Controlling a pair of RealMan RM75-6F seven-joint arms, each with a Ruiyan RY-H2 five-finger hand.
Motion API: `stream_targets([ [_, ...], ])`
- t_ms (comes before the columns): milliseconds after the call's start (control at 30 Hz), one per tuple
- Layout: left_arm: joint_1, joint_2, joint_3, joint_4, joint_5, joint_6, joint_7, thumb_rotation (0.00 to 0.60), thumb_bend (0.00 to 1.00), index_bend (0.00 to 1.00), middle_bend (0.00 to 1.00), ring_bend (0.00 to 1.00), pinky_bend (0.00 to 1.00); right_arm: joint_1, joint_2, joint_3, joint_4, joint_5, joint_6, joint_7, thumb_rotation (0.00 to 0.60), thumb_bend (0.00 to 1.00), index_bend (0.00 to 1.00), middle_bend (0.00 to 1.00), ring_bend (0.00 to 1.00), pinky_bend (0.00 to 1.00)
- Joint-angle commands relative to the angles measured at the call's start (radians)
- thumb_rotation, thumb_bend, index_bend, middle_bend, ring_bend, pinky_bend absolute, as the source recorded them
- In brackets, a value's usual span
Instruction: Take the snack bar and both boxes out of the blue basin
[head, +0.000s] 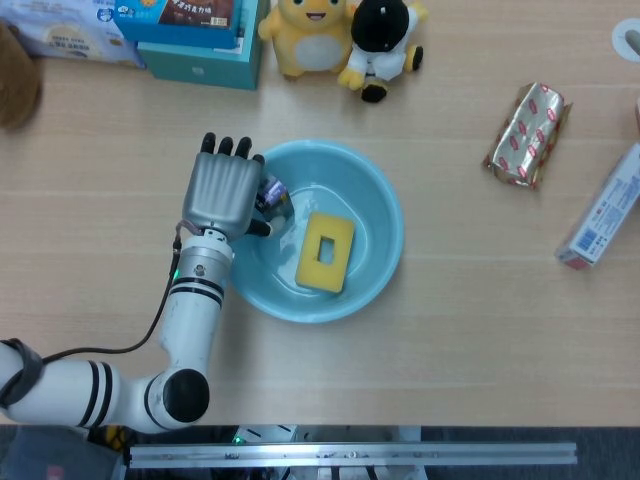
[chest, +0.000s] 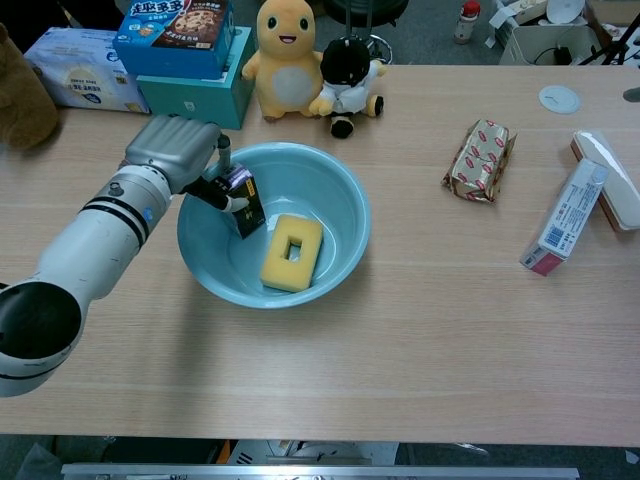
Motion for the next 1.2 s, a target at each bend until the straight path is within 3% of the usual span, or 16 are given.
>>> stream_targets([
  [33, 0.001, -0.011, 0.001, 0.01, 0.011, 0.002, -0.002, 0.352, 0.15, 0.43, 0.22, 0.21, 0.16, -0.001, -0.001, -0.001, 0.001, -0.001, -0.002, 0.0, 0.6, 0.0, 0.0, 0.13, 0.04, 0.24],
  [200, 0.0, -0.027, 0.002, 0.035, 0.015, 0.002, 0.009, 0.502, 0.15, 0.45, 0.24, 0.22, 0.16, -0.003, 0.002, 0.0, 0.003, 0.001, -0.003, 0.005, 0.6, 0.0, 0.0, 0.13, 0.04, 0.24],
  [933, 0.002, -0.05, -0.031, 0.036, 0.016, -0.032, -0.013, 0.543, 0.15, 0.52, 0.25, 0.22, 0.16, -0.011, 0.005, 0.0, 0.006, -0.001, -0.002, 0.017, 0.6, 0.0, 0.0, 0.13, 0.04, 0.24],
  [1033, 0.004, -0.053, -0.043, 0.041, 0.009, -0.045, -0.03, 0.599, 0.21, 0.56, 0.26, 0.23, 0.16, -0.012, 0.005, -0.001, 0.006, 0.0, -0.003, 0.016, 0.6, 0.0, 0.0, 0.13, 0.04, 0.24],
  [1200, 0.006, -0.048, -0.042, 0.043, 0.012, -0.044, -0.033, 0.6, 0.32, 0.61, 0.27, 0.23, 0.16, -0.013, 0.004, -0.001, 0.007, 0.002, -0.003, 0.017, 0.6, 0.0, 0.0, 0.13, 0.04, 0.24],
])
